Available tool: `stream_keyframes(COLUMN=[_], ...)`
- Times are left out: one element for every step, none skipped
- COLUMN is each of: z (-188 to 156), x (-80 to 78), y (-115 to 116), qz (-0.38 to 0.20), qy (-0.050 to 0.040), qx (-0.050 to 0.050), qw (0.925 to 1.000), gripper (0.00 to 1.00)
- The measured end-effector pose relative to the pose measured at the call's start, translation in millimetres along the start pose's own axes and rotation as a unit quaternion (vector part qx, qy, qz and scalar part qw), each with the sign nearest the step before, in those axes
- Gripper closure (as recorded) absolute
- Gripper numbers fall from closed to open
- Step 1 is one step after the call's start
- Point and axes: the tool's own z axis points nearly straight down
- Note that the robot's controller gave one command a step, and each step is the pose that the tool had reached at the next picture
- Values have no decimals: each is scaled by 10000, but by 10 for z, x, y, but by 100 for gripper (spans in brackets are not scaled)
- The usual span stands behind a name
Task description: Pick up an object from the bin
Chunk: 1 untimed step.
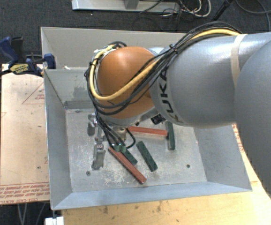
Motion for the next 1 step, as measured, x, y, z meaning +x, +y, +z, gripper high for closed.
stream_keyframes(z=[-40], x=[-22], y=[-11], qz=[21], qy=[-37], qx=[-7], qw=[10000], gripper=[0])
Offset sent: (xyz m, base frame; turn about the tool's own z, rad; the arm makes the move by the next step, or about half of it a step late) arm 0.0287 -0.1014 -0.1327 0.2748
